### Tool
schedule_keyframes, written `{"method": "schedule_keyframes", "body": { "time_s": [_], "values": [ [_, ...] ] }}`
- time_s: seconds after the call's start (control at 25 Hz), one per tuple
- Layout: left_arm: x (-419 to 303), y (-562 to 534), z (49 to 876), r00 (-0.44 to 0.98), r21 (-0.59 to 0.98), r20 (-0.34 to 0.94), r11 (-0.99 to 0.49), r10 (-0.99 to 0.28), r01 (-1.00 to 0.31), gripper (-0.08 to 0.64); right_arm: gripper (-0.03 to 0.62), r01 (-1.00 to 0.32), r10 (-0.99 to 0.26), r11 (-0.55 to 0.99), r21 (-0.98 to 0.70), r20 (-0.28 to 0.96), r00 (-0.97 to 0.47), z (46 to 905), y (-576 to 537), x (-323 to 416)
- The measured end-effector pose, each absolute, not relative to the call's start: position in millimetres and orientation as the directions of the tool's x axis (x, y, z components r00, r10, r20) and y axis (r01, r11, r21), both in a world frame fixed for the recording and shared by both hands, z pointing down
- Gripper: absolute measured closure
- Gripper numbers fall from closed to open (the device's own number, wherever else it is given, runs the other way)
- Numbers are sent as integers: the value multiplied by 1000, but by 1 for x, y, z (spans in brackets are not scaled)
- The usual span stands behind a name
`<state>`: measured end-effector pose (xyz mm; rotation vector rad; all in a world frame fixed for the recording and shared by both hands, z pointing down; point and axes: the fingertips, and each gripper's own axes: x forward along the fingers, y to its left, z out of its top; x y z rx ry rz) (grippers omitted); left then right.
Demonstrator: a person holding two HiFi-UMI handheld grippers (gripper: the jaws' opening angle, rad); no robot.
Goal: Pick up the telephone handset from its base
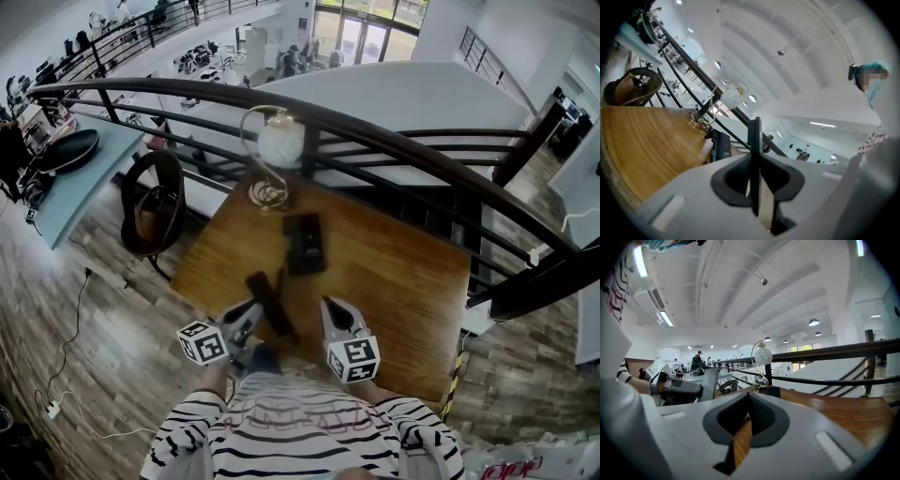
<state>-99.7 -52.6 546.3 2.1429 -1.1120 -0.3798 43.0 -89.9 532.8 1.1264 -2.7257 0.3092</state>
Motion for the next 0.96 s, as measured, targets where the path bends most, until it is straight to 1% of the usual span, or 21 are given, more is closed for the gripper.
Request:
{"method": "schedule_keyframes", "body": {
  "time_s": [0.96],
  "values": [
    [-83,-67,548,614,685,78,-405,-786,-606,502,592,-716,-672,687,-124,270,-690,542,-100,55]
  ]
}}
